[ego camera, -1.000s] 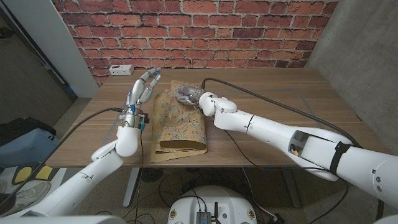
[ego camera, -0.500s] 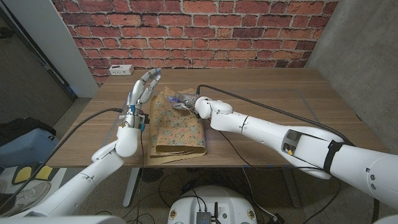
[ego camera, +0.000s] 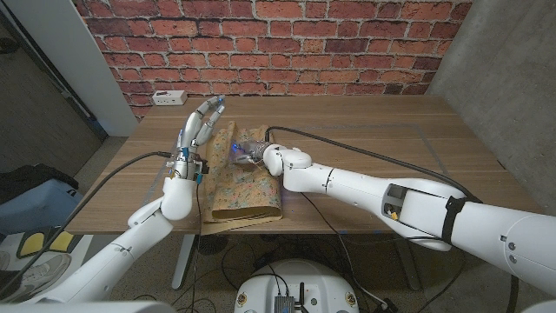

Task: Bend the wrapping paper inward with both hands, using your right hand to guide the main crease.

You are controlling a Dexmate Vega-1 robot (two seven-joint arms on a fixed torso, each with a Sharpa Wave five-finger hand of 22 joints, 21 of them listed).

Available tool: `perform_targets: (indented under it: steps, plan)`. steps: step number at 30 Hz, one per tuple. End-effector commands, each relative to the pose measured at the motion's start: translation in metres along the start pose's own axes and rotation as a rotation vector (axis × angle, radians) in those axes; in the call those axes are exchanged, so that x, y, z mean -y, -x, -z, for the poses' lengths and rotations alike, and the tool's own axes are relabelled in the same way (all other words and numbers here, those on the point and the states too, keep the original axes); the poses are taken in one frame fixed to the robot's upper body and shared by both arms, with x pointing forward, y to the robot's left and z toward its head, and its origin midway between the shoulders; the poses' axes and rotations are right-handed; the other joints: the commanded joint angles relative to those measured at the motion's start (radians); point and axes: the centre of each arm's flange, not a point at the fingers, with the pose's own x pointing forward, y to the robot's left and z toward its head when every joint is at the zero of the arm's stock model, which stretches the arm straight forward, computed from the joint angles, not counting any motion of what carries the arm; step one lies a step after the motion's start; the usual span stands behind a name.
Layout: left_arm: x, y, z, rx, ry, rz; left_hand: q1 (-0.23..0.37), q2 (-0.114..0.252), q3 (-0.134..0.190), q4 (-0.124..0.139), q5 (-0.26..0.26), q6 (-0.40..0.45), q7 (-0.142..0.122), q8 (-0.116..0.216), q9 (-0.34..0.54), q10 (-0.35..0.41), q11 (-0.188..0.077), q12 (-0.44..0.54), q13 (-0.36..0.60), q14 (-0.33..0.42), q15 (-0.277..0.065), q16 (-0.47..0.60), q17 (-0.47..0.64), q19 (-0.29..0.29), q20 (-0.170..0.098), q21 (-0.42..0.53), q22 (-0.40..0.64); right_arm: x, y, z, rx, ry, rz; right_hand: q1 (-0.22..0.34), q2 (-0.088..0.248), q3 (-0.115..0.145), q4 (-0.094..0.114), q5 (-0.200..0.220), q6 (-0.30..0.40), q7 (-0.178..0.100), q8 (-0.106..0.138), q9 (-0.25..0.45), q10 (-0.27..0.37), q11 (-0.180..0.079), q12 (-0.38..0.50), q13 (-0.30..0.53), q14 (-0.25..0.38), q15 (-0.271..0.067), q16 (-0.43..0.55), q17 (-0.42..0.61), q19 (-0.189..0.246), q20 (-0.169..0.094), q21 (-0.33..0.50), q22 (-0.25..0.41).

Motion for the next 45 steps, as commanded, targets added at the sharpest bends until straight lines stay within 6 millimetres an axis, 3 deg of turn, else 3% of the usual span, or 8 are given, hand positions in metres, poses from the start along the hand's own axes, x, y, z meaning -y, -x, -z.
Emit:
perform_targets:
  steps: [1, 6, 18, 24, 27, 31, 35, 45]
  plan:
    - [0.0, 0.002, 0.001, -0.004, 0.002, 0.006, -0.01, 0.0, 0.003, 0.001, -0.001, 0.001, 0.001, -0.002, 0.0, 0.003, 0.001, -0.008, -0.001, 0.001, 0.003, -0.001, -0.001, -0.004, 0.001, -0.001, 0.001, -0.009, 0.0, -0.006, -0.071, 0.074, 0.016, -0.003, -0.02, -0.009, -0.003, 0.005, -0.011, -0.004, 0.005, 0.0, -0.018, -0.005, 0.004, 0.003, -0.024, 0.003, -0.003, 0.001, -0.001, 0.003, -0.005, 0.005]
    - [0.0, 0.003, 0.002, -0.007, -0.008, 0.018, -0.01, 0.001, 0.006, 0.0, 0.0, 0.0, 0.001, -0.004, -0.002, 0.003, 0.0, -0.011, -0.004, -0.001, 0.004, -0.003, -0.005, -0.006, 0.002, -0.002, -0.001, 0.002, 0.005, -0.003, -0.064, 0.053, 0.076, 0.011, 0.02, 0.007, -0.008, 0.014, 0.0, -0.012, 0.013, 0.0, -0.015, -0.016, 0.009, 0.002, -0.02, -0.013, 0.001, -0.002, 0.01, -0.013, -0.011, 0.005]
    - [0.0, 0.0, 0.005, -0.037, -0.164, 0.113, -0.008, 0.001, 0.022, -0.014, 0.004, 0.003, -0.015, -0.017, -0.022, -0.043, -0.003, -0.055, -0.031, -0.075, 0.004, -0.039, -0.037, -0.042, 0.001, -0.022, -0.017, 0.021, 0.034, -0.001, -0.027, 0.042, 0.273, 0.004, 0.04, 0.005, -0.008, 0.012, 0.016, -0.021, 0.02, 0.0, -0.024, -0.037, 0.009, 0.001, -0.042, -0.028, -0.004, -0.002, -0.009, -0.025, -0.033, 0.006]
    - [0.004, -0.003, -0.001, -0.093, -0.416, 0.267, 0.071, -0.008, 0.062, -0.081, 0.02, 0.005, -0.029, -0.029, -0.043, -0.069, -0.023, -0.096, -0.067, -0.161, -0.003, -0.065, -0.091, -0.087, 0.004, -0.052, -0.034, 0.026, 0.046, 0.008, -0.041, 0.003, 0.315, 0.013, 0.054, 0.011, -0.017, 0.013, 0.037, -0.025, 0.026, 0.0, -0.009, -0.042, 0.016, 0.0, -0.03, -0.038, 0.001, -0.005, 0.008, -0.03, -0.035, 0.006]
    - [0.007, -0.005, -0.003, -0.101, -0.502, 0.329, 0.1, -0.012, 0.069, -0.09, 0.022, 0.044, -0.025, -0.019, -0.047, -0.06, -0.039, -0.101, -0.079, -0.173, -0.014, -0.065, -0.107, -0.087, 0.002, -0.058, -0.037, 0.026, 0.05, 0.014, -0.047, -0.019, 0.329, 0.024, 0.072, 0.02, -0.024, 0.013, 0.046, -0.028, 0.027, -0.001, 0.001, -0.043, 0.02, 0.0, -0.022, -0.045, 0.004, -0.007, 0.024, -0.04, -0.036, 0.006]
    - [0.009, -0.007, -0.008, -0.112, -0.611, 0.407, 0.182, -0.036, 0.065, -0.089, 0.017, 0.184, -0.003, 0.004, -0.055, 0.059, -0.061, -0.088, -0.132, -0.11, -0.042, -0.038, -0.137, 0.003, -0.003, -0.048, -0.047, 0.026, 0.054, 0.02, -0.07, -0.031, 0.347, 0.027, 0.094, 0.028, -0.024, 0.013, 0.063, -0.03, 0.031, -0.001, 0.015, -0.048, 0.024, 0.0, -0.014, -0.054, 0.007, -0.006, 0.031, -0.049, -0.039, 0.006]
    - [0.011, -0.007, -0.011, -0.127, -0.703, 0.468, 0.211, -0.044, 0.06, -0.083, 0.018, 0.282, 0.011, 0.018, -0.055, 0.132, -0.057, -0.081, -0.162, -0.04, -0.058, -0.024, -0.138, 0.088, 0.006, -0.036, -0.05, 0.027, 0.057, 0.027, -0.1, -0.035, 0.357, 0.03, 0.099, 0.031, -0.026, 0.012, 0.066, -0.031, 0.031, -0.001, 0.019, -0.044, 0.025, -0.001, -0.012, -0.054, 0.007, -0.007, 0.034, -0.05, -0.041, 0.006]
    - [0.011, -0.004, -0.028, -0.149, -0.848, 0.58, 0.273, -0.069, 0.026, -0.082, 0.011, 0.427, 0.043, 0.047, -0.042, 0.257, -0.071, -0.057, -0.188, 0.106, -0.085, 0.024, -0.125, 0.152, 0.013, -0.046, -0.05, 0.03, 0.066, 0.049, -0.184, -0.064, 0.385, 0.041, 0.096, 0.035, -0.04, 0.01, 0.067, -0.03, 0.028, -0.002, 0.02, -0.045, 0.024, -0.001, -0.011, -0.043, 0.006, -0.01, 0.036, -0.044, -0.048, 0.006]
